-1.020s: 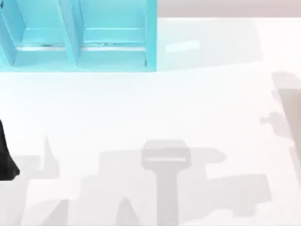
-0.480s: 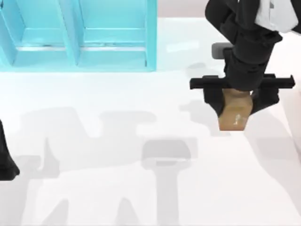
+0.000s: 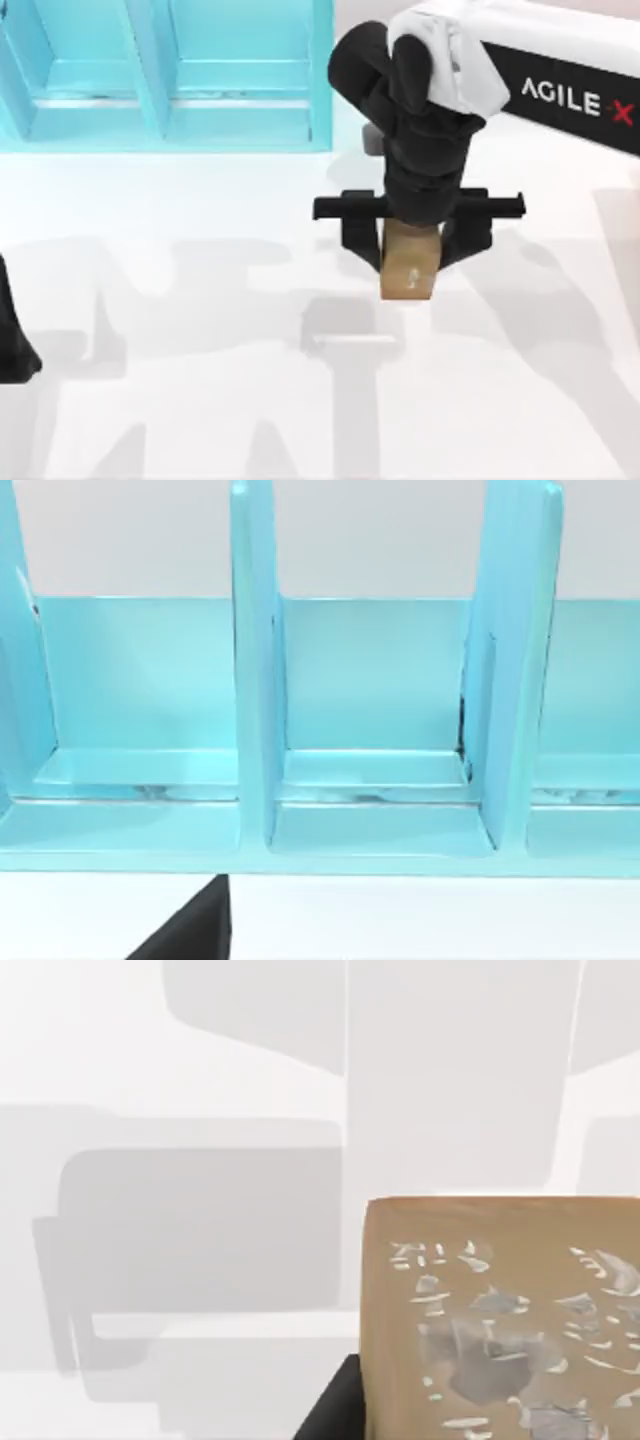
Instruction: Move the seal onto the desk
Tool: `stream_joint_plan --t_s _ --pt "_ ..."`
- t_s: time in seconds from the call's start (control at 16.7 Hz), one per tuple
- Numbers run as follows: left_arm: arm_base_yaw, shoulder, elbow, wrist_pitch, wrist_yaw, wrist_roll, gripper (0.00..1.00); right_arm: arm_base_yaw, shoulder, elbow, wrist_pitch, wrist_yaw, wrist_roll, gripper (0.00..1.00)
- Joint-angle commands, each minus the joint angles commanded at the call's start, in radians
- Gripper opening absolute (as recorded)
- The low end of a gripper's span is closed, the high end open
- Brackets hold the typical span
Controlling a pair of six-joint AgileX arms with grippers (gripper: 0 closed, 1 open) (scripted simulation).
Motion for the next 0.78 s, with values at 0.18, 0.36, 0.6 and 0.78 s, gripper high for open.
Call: stream_joint_plan --t_s 0.18,0.36,0.6,0.78 --pt "0.000 0.000 0.000 0.000 0.000 0.000 1.00 -0.003 0.004 -0.021 0.015 -0.002 0.000 0.00" --pt "0.000 0.000 0.000 0.000 0.000 0.000 1.00 -0.001 0.022 -0.077 0.109 -0.001 0.001 0.00" --pt "0.000 0.000 0.000 0.000 0.000 0.000 1.00 0.002 0.040 -0.116 0.156 0.000 0.002 0.00" --pt "0.000 0.000 0.000 0.000 0.000 0.000 1.00 0.002 0.040 -0.116 0.156 0.000 0.002 0.08"
